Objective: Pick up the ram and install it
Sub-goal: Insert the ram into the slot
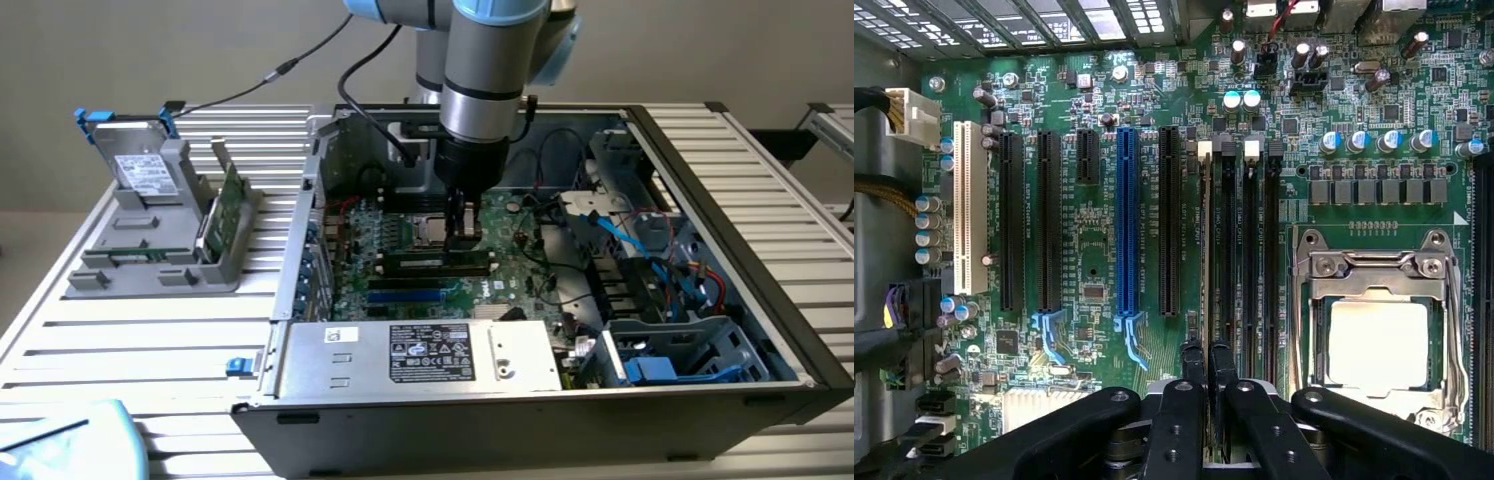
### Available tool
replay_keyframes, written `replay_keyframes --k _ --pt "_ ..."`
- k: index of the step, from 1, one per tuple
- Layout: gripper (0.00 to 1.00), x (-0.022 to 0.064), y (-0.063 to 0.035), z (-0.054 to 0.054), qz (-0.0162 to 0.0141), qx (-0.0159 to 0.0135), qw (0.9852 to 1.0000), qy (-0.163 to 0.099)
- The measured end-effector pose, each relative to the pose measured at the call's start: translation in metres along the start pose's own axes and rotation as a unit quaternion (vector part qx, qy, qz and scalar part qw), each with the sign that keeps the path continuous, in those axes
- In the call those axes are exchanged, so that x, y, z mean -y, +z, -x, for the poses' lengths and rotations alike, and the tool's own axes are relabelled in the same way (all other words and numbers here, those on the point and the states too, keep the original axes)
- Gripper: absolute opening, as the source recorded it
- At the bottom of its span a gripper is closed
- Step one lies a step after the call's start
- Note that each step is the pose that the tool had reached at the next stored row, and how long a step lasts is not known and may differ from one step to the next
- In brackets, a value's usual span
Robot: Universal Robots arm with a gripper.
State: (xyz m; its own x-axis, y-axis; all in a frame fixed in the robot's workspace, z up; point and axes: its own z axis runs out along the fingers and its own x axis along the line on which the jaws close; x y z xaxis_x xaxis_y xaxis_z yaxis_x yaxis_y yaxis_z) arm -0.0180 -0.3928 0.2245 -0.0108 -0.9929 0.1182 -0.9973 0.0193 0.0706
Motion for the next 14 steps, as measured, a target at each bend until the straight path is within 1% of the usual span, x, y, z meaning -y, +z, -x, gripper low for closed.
replay_keyframes --k 3,14 --pt "0.14 0.0 0.0 0.0 0.0 -0.0012 1.0 0.0" --pt "0.14 0.0 0.001 0.0001 0.0 -0.0013 1.0 0.0"
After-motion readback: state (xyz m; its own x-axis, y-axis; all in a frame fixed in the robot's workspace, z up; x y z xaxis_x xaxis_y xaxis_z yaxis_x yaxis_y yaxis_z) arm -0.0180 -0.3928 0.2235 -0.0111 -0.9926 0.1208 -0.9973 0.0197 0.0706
